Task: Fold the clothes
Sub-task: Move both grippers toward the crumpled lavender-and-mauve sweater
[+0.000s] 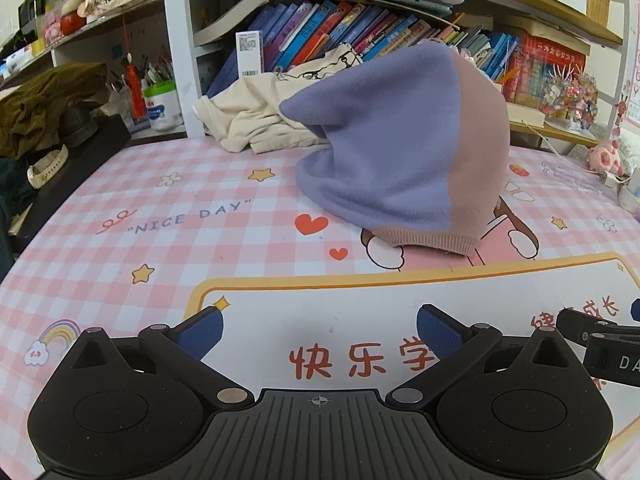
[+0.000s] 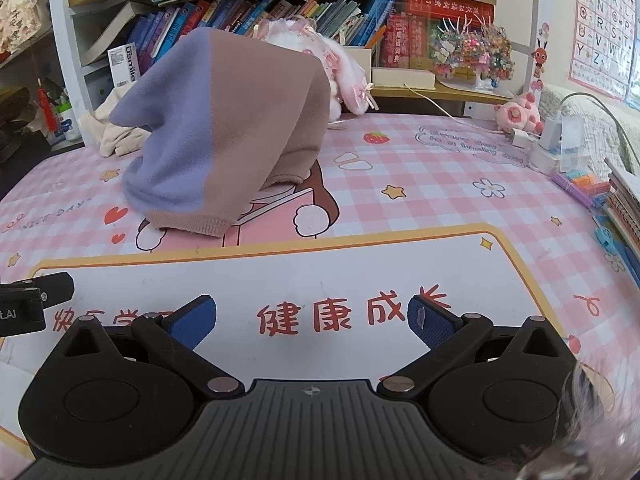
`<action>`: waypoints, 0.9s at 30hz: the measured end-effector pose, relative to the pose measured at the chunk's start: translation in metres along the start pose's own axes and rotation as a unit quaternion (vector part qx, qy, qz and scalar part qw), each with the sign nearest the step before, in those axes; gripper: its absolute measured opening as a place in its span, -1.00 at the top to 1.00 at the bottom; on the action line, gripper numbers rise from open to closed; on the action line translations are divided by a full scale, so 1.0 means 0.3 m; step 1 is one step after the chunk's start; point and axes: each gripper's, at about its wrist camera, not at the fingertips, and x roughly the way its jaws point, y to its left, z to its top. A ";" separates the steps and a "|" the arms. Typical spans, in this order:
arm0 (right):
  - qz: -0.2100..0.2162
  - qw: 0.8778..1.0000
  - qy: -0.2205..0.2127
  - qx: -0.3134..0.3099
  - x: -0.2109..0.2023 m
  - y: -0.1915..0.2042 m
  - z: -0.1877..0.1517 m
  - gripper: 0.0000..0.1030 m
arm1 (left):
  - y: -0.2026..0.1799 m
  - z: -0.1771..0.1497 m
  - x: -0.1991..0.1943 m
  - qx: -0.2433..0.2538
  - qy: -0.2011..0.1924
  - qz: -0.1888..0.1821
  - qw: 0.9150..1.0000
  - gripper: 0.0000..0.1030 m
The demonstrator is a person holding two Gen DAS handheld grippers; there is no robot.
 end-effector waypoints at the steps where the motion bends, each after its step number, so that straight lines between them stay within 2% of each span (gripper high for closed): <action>1: 0.000 1.000 0.000 -0.001 -0.001 0.001 0.000 -1.00 | -0.003 0.000 0.000 -0.001 0.001 -0.001 1.000 -1.00; 7: 0.004 1.000 0.002 -0.007 0.008 0.005 0.004 -1.00 | -0.008 0.001 -0.008 -0.014 0.009 -0.015 1.000 -1.00; 17: 0.015 1.000 -0.008 -0.022 -0.004 0.019 0.008 -1.00 | -0.012 0.005 0.025 -0.008 0.016 -0.004 1.000 -1.00; 22: 0.022 0.999 -0.012 -0.029 -0.003 0.028 0.011 -1.00 | 0.000 0.003 0.022 -0.016 0.013 -0.013 1.000 -1.00; 27: 0.009 0.999 -0.008 -0.035 0.009 0.036 0.012 -1.00 | 0.011 0.001 0.022 -0.025 0.014 -0.014 0.999 -1.00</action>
